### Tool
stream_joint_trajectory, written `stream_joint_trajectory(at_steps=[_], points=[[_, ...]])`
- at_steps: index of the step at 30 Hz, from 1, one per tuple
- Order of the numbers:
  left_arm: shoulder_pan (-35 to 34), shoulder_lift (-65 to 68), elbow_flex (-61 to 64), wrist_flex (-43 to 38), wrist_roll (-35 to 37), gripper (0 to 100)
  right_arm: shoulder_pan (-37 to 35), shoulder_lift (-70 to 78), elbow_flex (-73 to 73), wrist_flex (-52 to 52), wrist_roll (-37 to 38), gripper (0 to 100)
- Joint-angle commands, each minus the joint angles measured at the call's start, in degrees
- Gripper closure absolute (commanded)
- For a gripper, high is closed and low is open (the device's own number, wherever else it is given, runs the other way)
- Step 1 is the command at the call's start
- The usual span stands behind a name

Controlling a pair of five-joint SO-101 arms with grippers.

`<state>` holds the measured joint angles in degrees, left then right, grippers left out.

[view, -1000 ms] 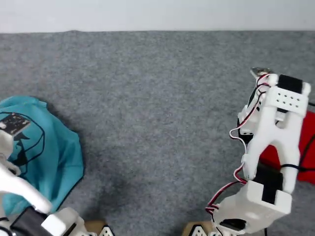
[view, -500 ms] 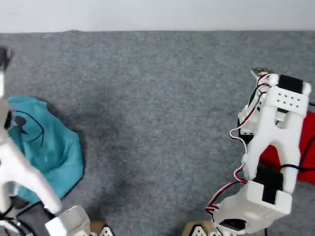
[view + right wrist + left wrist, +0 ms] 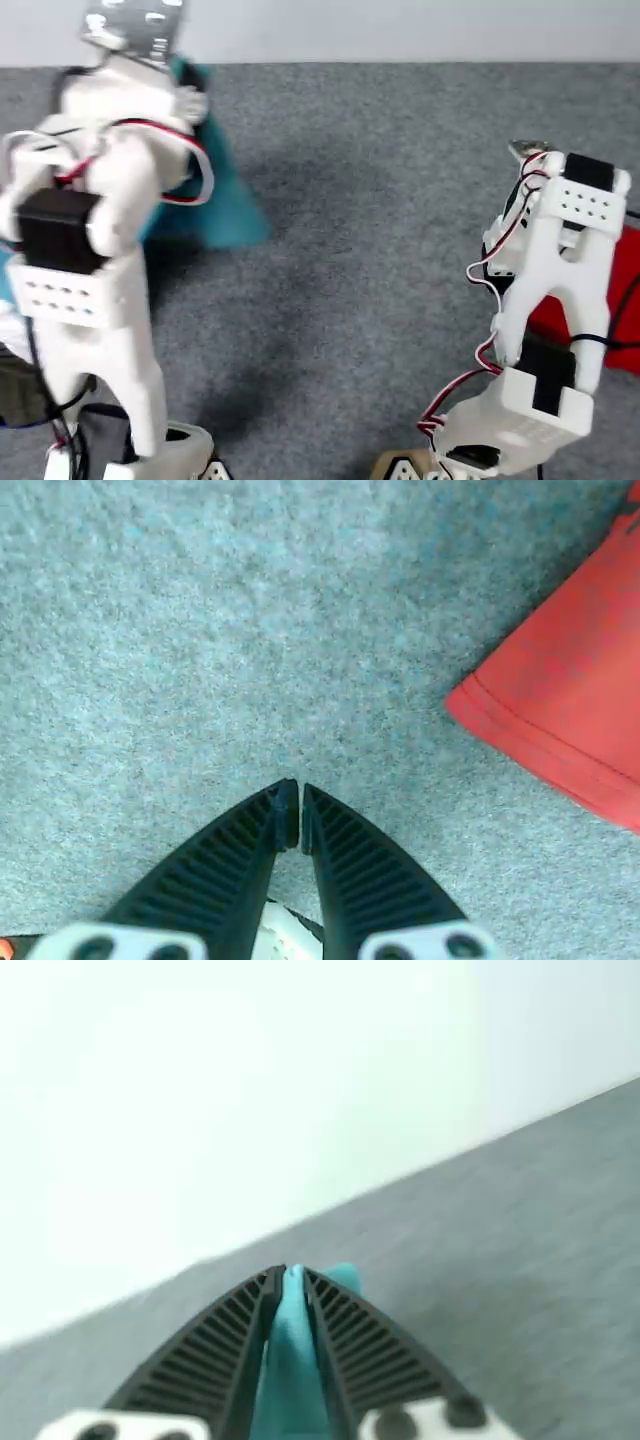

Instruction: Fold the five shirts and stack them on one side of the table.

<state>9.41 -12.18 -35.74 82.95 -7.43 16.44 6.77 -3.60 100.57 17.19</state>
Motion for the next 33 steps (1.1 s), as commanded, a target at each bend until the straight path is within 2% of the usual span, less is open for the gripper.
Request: stream_joint_trajectory(at_steps=[1,3,6,11,15,19,22,28,31,33], points=[[8.3,-0.4,-5.0,-2.7,1.9,100,-0.3,-3.4,1.2,2.3,-0.3,99.0],[10.8,-0.3,-5.5,-2.5,1.8,100,-0.3,-3.3,2.5,2.2,-0.3,99.0],[10.9,-0.3,-2.9,-1.0,1.7,100,-0.3,-3.3,3.3,2.2,-0.3,99.0],[6.6,-0.3,9.0,3.6,1.3,100,-0.6,-3.2,3.1,1.9,-0.2,99.0],[2.4,-0.7,20.4,5.9,-2.5,100,-0.7,-2.9,3.1,1.8,-0.2,99.0],[-4.2,-0.7,29.3,7.2,-6.9,100,-0.7,-2.9,3.1,1.8,-0.2,99.0],[-12.1,-0.6,32.0,6.9,-10.8,100,-0.7,-3.0,3.1,1.8,-0.1,99.0],[-28.6,-0.7,31.9,-0.1,-16.6,100,-0.7,-3.2,3.1,1.8,-0.1,99.0],[-31.0,-0.8,31.9,0.5,-20.0,99,-0.7,-3.2,3.1,1.9,-0.1,99.0],[-31.3,-0.8,31.9,2.2,-21.2,95,-0.7,-3.2,3.1,2.0,-0.1,99.0]])
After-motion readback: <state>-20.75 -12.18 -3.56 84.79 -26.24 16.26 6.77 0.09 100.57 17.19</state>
